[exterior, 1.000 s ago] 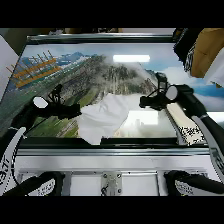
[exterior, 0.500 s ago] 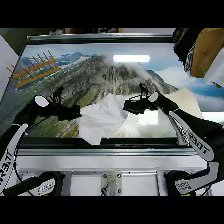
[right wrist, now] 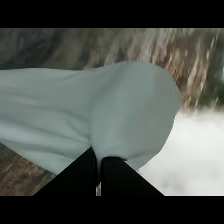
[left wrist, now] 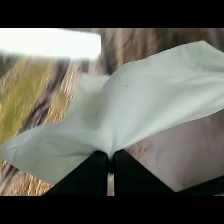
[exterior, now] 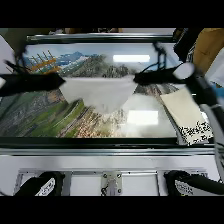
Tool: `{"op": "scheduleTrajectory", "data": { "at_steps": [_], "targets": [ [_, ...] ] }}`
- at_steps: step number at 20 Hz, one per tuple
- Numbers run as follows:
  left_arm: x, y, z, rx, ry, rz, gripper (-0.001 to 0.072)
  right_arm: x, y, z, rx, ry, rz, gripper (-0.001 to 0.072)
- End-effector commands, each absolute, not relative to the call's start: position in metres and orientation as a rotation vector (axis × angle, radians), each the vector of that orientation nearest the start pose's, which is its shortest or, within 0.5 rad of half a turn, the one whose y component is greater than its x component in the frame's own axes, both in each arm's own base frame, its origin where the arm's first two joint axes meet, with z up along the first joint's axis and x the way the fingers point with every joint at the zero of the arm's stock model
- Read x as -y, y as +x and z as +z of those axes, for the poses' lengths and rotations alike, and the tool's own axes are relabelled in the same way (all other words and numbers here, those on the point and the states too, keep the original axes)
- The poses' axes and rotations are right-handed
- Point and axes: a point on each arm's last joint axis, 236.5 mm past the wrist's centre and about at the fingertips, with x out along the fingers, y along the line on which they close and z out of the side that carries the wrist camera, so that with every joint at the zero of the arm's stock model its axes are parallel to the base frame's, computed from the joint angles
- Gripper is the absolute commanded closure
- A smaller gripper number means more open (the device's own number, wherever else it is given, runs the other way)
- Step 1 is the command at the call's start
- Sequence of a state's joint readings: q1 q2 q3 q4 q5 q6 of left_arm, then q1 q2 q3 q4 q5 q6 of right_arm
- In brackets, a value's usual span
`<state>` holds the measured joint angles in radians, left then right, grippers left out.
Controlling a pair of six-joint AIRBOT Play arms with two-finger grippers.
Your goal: Fold the clothes and pants, and hang the long-sleeved shirts on hangers.
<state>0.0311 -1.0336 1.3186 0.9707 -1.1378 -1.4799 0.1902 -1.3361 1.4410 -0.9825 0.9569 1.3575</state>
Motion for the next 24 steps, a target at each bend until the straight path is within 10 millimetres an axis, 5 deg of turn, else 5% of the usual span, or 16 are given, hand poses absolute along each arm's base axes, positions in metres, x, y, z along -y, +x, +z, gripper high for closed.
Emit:
{"op": "scheduleTrajectory", "data": {
  "at_steps": [1,3,5,7,9,12,18,19,21,24],
  "targets": [
    [0.119,0.318,0.374,-0.391,-0.279,-0.495,0.0693,-0.167,0.388,0.329,-0.48,0.145,0.58,0.0703],
    [0.126,0.271,0.437,-0.193,-0.254,-0.534,0.0693,-0.16,0.341,0.397,-0.318,0.154,0.588,0.0703],
    [0.129,0.234,0.476,-0.048,-0.258,-0.565,0.0694,-0.15,0.305,0.438,-0.195,0.166,0.579,0.0703],
    [0.13,0.22,0.486,-0.005,-0.256,-0.579,0.0694,-0.137,0.284,0.458,-0.136,0.195,0.541,0.0704],
    [0.132,0.231,0.467,-0.063,-0.286,-0.577,0.0694,-0.132,0.285,0.455,-0.152,0.218,0.512,0.0703],
    [0.138,0.276,0.394,-0.279,-0.321,-0.553,0.0694,-0.141,0.315,0.415,-0.302,0.23,0.512,0.0703],
    [0.13,0.351,0.192,-0.8,-0.317,-0.415,0.0694,-0.165,0.421,0.221,-0.87,0.216,0.488,0.0689],
    [0.125,0.355,0.156,-0.883,-0.311,-0.381,0.0694,-0.168,0.439,0.187,-0.938,0.228,0.474,0.0597],
    [0.113,0.359,0.096,-1.009,-0.287,-0.319,0.0694,-0.167,0.469,0.138,-1.007,0.257,0.44,0.0122],
    [0.088,0.36,0.04,-1.135,-0.274,-0.235,0.0694,-0.153,0.479,0.123,-1.023,0.265,0.415,0.0141]
  ]
}}
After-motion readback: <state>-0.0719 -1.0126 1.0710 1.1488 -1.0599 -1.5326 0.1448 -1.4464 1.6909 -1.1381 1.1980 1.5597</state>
